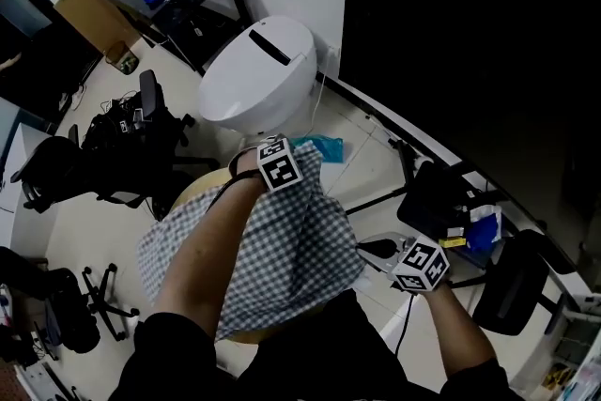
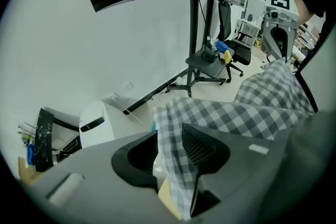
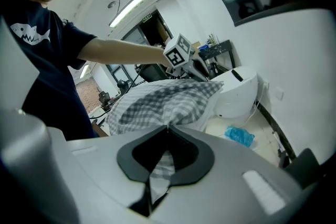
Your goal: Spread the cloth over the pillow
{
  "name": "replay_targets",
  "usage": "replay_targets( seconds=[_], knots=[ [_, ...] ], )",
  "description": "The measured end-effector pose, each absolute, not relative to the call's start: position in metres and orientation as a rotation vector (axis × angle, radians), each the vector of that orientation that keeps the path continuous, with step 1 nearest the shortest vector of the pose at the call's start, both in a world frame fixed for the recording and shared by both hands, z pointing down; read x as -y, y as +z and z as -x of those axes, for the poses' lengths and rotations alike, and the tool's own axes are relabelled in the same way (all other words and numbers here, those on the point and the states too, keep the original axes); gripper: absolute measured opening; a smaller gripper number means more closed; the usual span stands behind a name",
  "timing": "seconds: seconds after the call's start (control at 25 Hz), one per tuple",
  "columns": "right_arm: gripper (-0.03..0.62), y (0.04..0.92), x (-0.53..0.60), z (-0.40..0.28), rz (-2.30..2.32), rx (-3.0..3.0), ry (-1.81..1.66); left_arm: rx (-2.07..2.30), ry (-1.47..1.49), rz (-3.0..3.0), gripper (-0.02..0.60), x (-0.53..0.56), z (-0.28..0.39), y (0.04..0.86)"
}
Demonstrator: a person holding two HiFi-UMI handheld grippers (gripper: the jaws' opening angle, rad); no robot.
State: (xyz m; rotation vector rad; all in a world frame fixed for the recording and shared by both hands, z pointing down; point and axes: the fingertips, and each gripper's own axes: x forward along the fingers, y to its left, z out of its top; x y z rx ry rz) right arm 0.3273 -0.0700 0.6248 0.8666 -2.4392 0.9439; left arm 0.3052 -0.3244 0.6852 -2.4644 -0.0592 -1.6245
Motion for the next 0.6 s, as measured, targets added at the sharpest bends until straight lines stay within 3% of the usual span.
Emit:
replay_targets(
  seconds=[0.6],
  knots=[
    [0.014, 0.641, 0.022, -0.359, -1.007, 2.252, 1.111, 0.073, -1.687, 2.355, 0.137, 0.326, -0.307, 0.71]
  ],
)
